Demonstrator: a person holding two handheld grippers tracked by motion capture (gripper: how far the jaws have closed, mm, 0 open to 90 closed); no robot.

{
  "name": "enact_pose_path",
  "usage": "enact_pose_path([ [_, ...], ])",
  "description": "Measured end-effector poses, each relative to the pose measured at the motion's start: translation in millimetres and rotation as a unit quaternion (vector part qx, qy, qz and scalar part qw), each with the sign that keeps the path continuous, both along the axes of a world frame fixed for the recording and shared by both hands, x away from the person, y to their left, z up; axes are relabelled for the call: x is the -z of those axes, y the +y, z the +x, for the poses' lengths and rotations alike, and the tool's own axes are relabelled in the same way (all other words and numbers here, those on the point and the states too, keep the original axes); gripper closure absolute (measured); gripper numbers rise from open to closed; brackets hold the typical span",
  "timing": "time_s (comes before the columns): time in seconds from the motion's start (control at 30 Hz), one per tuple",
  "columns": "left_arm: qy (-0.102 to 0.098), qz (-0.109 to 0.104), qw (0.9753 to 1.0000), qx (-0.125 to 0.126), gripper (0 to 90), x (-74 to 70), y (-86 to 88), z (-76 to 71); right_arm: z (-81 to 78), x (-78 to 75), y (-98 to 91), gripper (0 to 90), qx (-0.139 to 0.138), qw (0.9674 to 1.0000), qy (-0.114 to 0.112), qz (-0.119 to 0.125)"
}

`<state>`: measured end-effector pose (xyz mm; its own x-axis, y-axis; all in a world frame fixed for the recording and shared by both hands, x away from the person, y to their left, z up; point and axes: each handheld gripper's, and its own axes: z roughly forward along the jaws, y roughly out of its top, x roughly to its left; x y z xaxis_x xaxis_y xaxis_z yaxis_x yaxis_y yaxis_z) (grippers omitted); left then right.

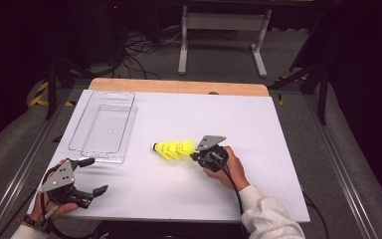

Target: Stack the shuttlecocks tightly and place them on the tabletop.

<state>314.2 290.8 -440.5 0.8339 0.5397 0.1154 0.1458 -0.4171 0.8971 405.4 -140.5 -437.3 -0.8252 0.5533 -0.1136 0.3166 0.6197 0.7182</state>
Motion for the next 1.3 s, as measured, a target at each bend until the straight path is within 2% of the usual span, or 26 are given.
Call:
enact_pose_path([
  [0.13, -0.005, 0.004, 1.0000, 0.000, 5.6, -0.9, -0.1, -2.0, 5.3, 1.4, 4.7, 90.0, 0.002, 0.9999, 0.007, 0.008],
  [0.4, -0.001, 0.006, 1.0000, 0.004, 5.7, -0.1, -2.7, 0.1, 12.4, 1.6, 13.1, 90.0, 0.002, 0.9997, 0.012, 0.020],
  [0.57, 0.000, 0.005, 1.0000, 0.006, 5.8, 0.0, -2.9, 1.6, 13.2, 2.1, 16.2, 90.0, -0.002, 0.9997, 0.013, 0.019],
  [0.7, 0.000, 0.004, 1.0000, 0.008, 5.9, 0.1, -2.7, 1.6, 13.7, 4.9, 18.0, 89.0, -0.009, 0.9995, 0.023, 0.022],
  [0.9, 0.000, 0.005, 0.9999, 0.009, 5.9, 0.1, -2.5, 1.1, 12.8, 6.4, 17.4, 83.2, -0.007, 0.9994, 0.025, 0.022],
  [1.07, 0.000, 0.005, 0.9999, 0.009, 6.0, 0.0, -2.4, 1.4, 11.2, 7.4, 16.9, 78.8, -0.017, 0.9992, 0.027, 0.023],
  [1.13, -0.001, 0.005, 0.9999, 0.009, 6.0, -0.2, -2.5, 1.3, 9.7, 6.3, 16.1, 75.9, -0.020, 0.9994, 0.020, 0.019],
  [1.23, -0.002, 0.005, 1.0000, 0.008, 5.9, -0.6, -2.4, 0.8, 7.5, 3.6, 13.3, 72.4, -0.033, 0.9989, 0.015, 0.030],
  [1.3, -0.002, 0.003, 1.0000, 0.007, 6.0, -0.7, -2.4, 0.6, 4.9, 1.0, 10.7, 68.6, -0.029, 0.9992, 0.005, 0.025],
])
